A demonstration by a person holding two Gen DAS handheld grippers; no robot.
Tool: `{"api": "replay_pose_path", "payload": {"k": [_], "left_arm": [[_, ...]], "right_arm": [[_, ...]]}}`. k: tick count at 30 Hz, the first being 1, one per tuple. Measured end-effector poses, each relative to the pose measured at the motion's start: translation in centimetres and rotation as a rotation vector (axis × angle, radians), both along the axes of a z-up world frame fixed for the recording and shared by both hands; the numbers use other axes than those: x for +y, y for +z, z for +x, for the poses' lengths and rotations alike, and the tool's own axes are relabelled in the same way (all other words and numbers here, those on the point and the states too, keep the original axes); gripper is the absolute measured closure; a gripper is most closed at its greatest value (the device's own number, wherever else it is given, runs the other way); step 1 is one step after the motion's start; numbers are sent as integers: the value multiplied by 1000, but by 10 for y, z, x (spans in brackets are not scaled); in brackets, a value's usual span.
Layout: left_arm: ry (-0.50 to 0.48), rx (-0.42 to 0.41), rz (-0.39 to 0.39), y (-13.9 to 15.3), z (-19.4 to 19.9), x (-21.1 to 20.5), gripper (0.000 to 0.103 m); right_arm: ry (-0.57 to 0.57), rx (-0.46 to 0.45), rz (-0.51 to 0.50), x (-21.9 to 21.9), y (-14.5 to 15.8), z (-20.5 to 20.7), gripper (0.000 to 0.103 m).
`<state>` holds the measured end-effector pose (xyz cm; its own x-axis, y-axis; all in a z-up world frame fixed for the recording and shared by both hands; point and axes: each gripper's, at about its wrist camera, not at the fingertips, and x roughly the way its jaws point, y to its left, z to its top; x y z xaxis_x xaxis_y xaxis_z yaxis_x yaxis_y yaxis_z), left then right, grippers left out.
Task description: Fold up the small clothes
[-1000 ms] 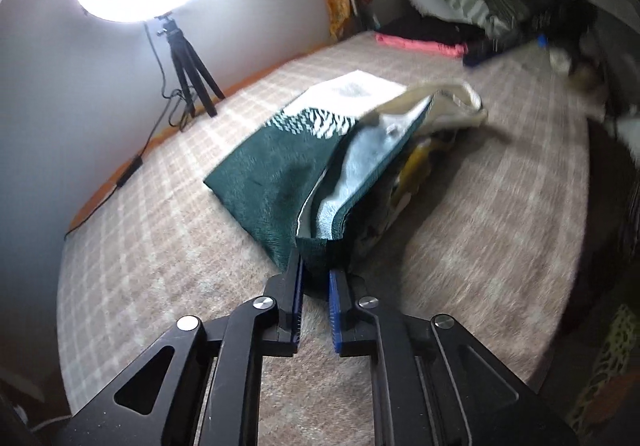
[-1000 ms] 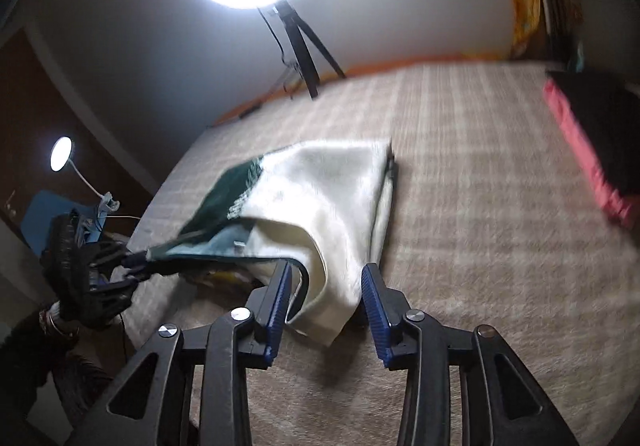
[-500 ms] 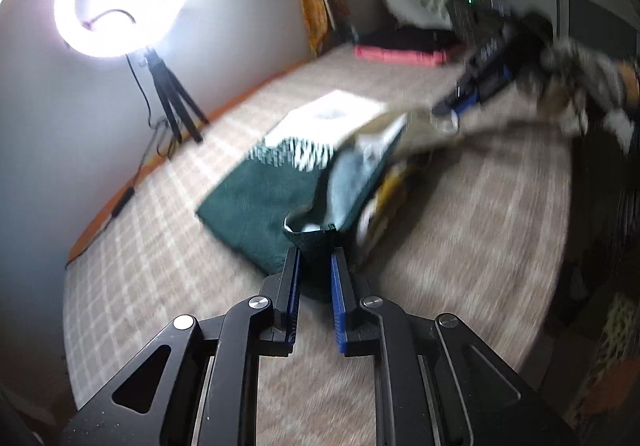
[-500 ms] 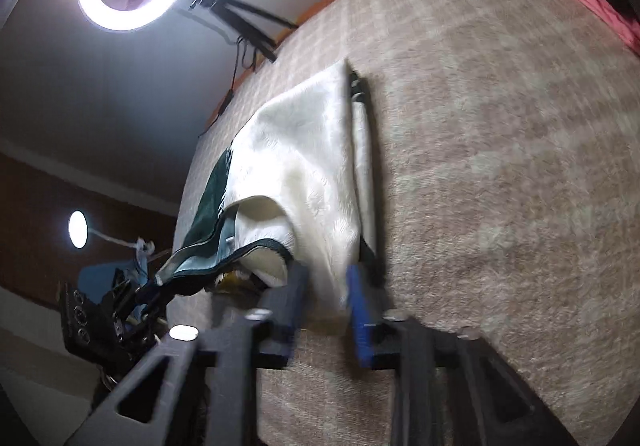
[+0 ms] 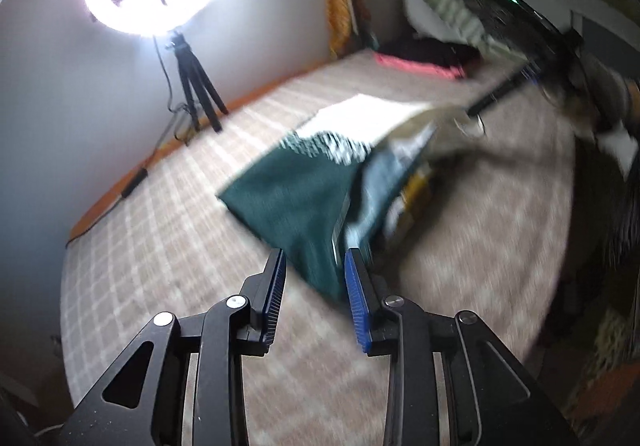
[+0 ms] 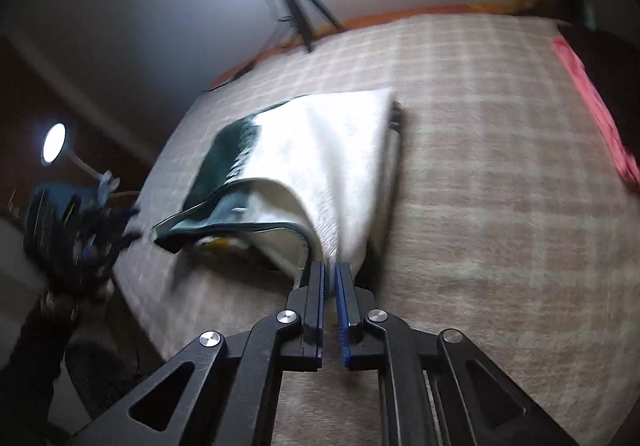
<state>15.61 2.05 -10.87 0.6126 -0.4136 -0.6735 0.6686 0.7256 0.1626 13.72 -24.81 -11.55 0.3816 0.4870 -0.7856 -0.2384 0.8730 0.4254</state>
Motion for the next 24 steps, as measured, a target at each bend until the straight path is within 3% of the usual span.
{"api": "replay_pose_path", "payload": {"k": [2,9,14,19,24], "left_arm": [[2,4,-25,4,15,-7,74],[17,69,-93,6,72,-49,74],[-14,118,-63,-10,94,-84,74],[-45,185,-9,-35,84,-93,74],[-79,227,-15,-47,49,-80,74]], "right_arm": [[-11,-61,-14,-1,11,2,83],[-67,-140,106,6,25,41,82],[15,-148,-29,55,8,72,82],[85,-85,-82,68,-13,62,82],[150,-63,-124,65,-22,29,82]]}}
